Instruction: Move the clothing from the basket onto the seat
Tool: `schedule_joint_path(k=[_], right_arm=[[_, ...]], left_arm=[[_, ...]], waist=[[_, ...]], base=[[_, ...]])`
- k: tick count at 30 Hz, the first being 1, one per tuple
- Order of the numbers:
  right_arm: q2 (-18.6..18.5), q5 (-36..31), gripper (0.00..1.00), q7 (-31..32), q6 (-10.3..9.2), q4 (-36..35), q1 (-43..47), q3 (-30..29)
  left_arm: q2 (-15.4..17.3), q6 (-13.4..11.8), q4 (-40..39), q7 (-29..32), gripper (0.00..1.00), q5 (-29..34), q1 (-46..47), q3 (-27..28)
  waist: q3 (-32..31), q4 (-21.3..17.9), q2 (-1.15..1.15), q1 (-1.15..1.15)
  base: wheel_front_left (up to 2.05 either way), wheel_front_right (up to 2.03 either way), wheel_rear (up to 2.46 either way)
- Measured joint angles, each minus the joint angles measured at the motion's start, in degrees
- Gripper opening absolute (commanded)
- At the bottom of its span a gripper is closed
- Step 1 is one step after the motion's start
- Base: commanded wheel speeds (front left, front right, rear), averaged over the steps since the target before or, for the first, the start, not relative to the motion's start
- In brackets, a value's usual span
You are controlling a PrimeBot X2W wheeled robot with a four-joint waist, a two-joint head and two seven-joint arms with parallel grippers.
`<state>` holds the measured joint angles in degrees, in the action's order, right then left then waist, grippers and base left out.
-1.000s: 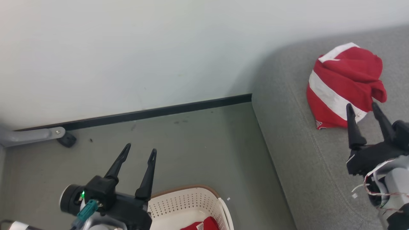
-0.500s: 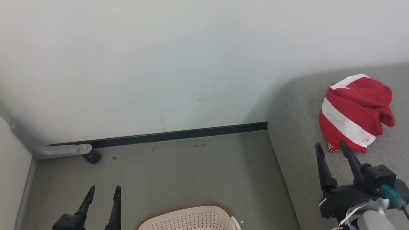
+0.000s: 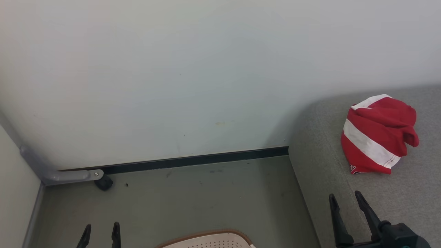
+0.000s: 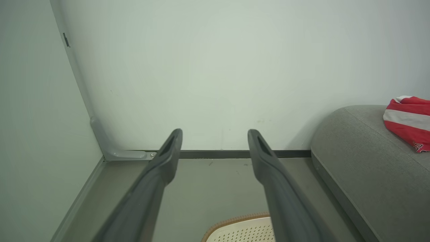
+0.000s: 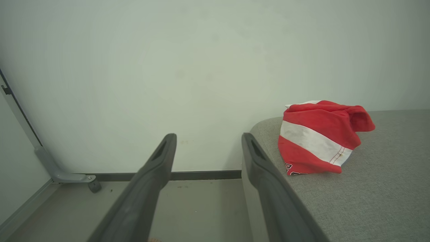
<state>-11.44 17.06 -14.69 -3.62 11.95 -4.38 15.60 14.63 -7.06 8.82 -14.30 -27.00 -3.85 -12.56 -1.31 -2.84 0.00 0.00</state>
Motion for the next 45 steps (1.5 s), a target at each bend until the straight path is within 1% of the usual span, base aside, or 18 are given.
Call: schedule_joint_path(k=[9,26,38,45], right_arm=[[1.29,-0.63,1.0,0.0,-1.42,-3.71,3.51,-0.66],[1.65,-1.91,1.0,0.0,-1.91,-6.09,3.85,-1.27],[1.87,-2.0,1.0,0.0,-1.92,-6.64,3.96,-1.62],[1.7,-2.11,1.0,0.0,-1.92,-8.37,4.55,-2.05]], left_arm=[[-0.56,-0.01,-2.03,0.0,1.0,1.82,-1.08,2.52],[-1.97,-0.05,-3.65,0.0,1.0,3.59,-1.59,3.83],[-2.1,-0.07,-3.87,0.07,1.0,4.02,-2.6,4.44],[-2.02,-0.07,-5.08,0.68,1.0,5.5,-2.58,4.34]], waist=[[-0.11,-0.31,0.0,0.0],[0.35,-0.42,0.0,0.0],[0.51,-0.59,0.0,0.0],[1.54,-0.48,0.0,0.0]], base=[[0.0,0.0,0.0],[0.0,0.0,0.0],[0.0,0.0,0.0],[0.0,0.0,0.0]])
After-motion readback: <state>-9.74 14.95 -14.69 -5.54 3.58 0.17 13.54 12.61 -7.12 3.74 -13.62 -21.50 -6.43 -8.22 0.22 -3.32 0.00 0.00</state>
